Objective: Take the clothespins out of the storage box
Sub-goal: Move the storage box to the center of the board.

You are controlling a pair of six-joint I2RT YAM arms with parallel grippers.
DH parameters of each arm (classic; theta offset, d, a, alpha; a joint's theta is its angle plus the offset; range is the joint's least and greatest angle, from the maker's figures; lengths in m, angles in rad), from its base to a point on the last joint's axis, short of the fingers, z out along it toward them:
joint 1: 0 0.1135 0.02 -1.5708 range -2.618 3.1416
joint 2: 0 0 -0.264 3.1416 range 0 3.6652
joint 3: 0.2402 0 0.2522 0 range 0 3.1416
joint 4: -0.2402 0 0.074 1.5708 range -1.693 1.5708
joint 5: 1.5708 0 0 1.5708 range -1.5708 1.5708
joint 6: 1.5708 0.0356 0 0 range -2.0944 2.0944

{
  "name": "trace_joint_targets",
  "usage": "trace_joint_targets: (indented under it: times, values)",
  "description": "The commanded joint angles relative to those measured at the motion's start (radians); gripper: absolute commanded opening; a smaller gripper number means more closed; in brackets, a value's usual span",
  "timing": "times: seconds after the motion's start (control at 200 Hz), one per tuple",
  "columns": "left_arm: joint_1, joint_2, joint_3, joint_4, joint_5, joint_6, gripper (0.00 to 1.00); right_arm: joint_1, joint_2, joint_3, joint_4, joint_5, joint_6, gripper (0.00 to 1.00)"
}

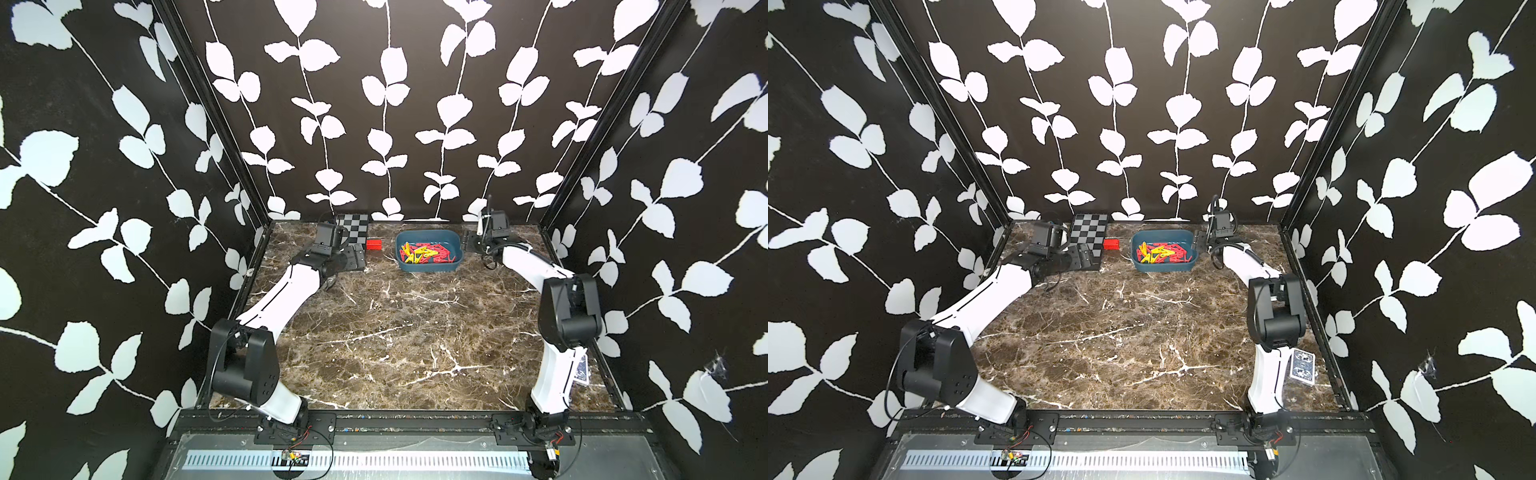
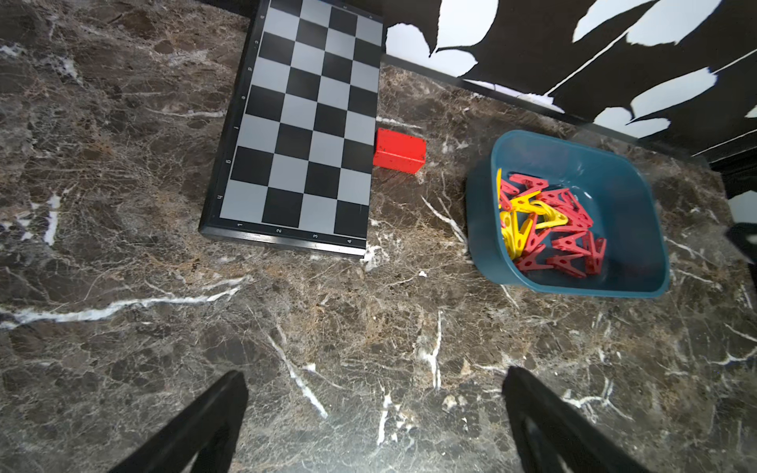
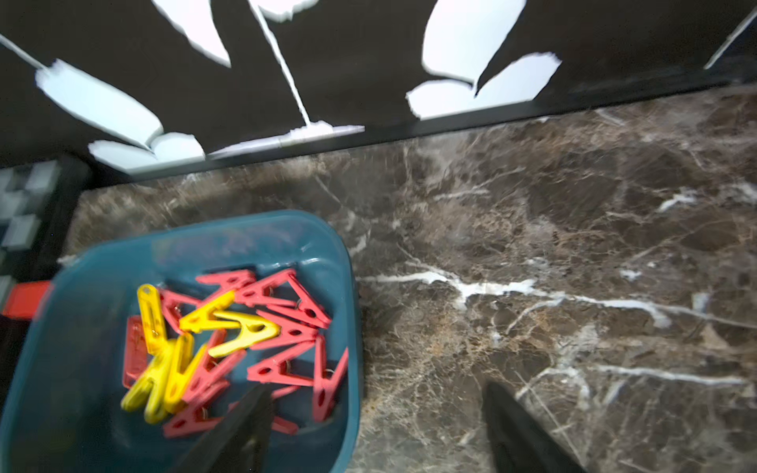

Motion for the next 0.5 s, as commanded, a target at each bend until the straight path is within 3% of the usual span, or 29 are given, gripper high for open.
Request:
trace_joint_targets:
  times: [0.0, 0.105, 0.42, 0.495]
  values:
    - [0.002, -0.065, -0.013, -0.005, 0.024, 0.003, 0.99, 0.002, 0.061, 0.086, -0.073, -0.011, -0.003, 0.60]
    - [0.002, -0.072, -0.004, -0.029, 0.021, 0.002, 0.99, 0.005, 0.115, 0.140, -0.095, -0.004, -0.001, 0.49]
    - [0.002, -0.094, -0.034, -0.040, 0.007, 0.002, 0.99, 0.023, 0.224, 0.233, -0.142, -0.013, -0.013, 0.41]
    - [0.002, -0.094, -0.036, -0.048, 0.004, 0.003, 0.99, 0.026, 0.241, 0.247, -0.147, -0.008, -0.013, 0.36]
